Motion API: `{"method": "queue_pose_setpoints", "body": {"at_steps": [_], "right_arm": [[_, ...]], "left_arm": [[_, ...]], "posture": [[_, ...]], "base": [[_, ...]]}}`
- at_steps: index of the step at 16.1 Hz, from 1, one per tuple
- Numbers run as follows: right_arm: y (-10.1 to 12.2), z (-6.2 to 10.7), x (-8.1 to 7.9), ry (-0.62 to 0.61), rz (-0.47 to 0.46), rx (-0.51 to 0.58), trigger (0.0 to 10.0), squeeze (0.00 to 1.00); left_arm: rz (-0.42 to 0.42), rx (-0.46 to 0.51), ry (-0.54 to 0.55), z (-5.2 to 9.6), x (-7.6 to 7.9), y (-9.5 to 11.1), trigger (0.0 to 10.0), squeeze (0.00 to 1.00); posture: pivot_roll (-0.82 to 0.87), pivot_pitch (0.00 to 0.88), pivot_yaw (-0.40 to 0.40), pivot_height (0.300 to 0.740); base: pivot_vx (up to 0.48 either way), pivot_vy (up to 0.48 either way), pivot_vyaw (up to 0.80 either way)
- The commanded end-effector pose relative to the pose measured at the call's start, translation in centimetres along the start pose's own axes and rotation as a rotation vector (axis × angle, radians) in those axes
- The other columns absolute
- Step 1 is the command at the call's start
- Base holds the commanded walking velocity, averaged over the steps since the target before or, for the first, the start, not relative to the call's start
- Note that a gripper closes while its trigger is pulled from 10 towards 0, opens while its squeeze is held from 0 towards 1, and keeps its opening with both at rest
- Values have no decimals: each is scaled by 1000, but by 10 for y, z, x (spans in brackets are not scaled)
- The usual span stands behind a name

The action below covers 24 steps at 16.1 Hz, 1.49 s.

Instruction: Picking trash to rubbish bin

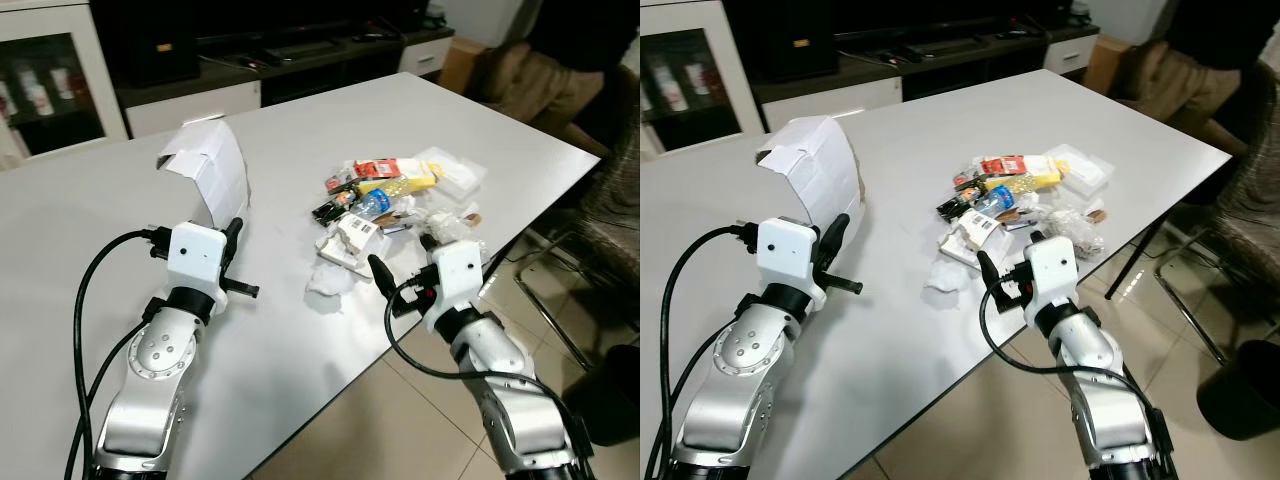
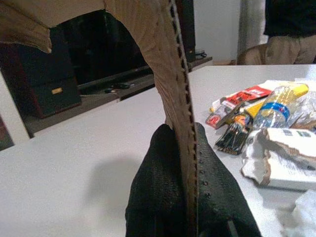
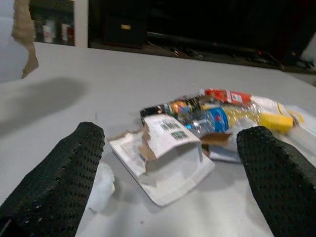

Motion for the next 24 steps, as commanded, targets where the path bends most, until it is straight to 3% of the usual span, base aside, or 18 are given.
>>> {"method": "queue_pose_setpoints", "body": {"at_steps": [1, 3, 6, 10, 12, 13, 14, 15, 16, 17, 21, 24], "right_arm": [[-1, -3, 4, 27, 70, -28, 10000, 1000], [-9, -7, -3, 106, 119, -96, 10000, 1000], [-18, -13, -7, 177, 99, -203, 10000, 1000], [-25, -36, 12, 96, 88, -263, 10000, 1000], [-35, -44, 25, 10, -25, -294, 10000, 1000], [-43, -49, 33, -41, -127, -320, 10000, 1000], [-45, -50, 35, -61, -147, -324, 10000, 1000], [-45, -57, 37, -78, -259, -301, 10000, 1000], [-46, -63, 38, -87, -323, -298, 10000, 416], [-47, -69, 39, -101, -383, -295, 10000, 0], [-45, -86, 34, -114, -662, -234, 10000, 0], [-55, -89, 29, -146, -733, -279, 10000, 0]], "left_arm": [[-11, 0, -6, 0, 0, 2, 10000, 0], [-26, -3, -20, -2, 1, 2, 10000, 0], [-84, -10, -62, -1, 2, 4, 10000, 0], [-111, -14, -69, -4, -3, 5, 10000, 0], [-134, -5, -86, -7, -2, 9, 10000, 0], [-151, -1, -106, -9, 1, 11, 10000, 0], [-155, -1, -109, -9, 1, 11, 10000, 0], [-158, -2, -113, -8, 1, 11, 10000, 0], [-168, -4, -119, -8, 1, 12, 10000, 0], [-183, -2, -122, -8, 0, 13, 10000, 0], [-194, -3, -110, -5, -4, 15, 10000, 0], [-219, -8, -118, 0, -5, 17, 10000, 0]], "posture": [[-66, 0, -84, 740], [-56, 0, -86, 740], [-45, 0, -94, 740], [-47, 0, -82, 740], [-47, 0, -76, 740], [-39, 0, -75, 740], [-39, 0, -75, 740], [-33, 0, -77, 740], [-19, 0, -82, 740], [-13, 0, -86, 740], [18, 0, -103, 740], [42, 5, -120, 740]], "base": [[0, 0, 0], [0, 0, 0], [0, 0, 0], [0, 0, 0], [0, 0, 0], [0, 0, 0], [0, 0, 0], [0, 0, 0], [0, 0, 0], [0, 0, 0], [0, 0, 0], [0, 0, 0]]}}
Point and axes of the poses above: a point about 5 cm out from each wrist's last joint towards the gripper, its own z axis pointing back from the gripper into the wrist, its own y axis along the axis of the wrist's last joint, x = y × z, the point moved 6 cm from there along -z, pointing out of the wrist towards the gripper, and after that the axes turned 6 degrees about z, right-handed, at the moved point
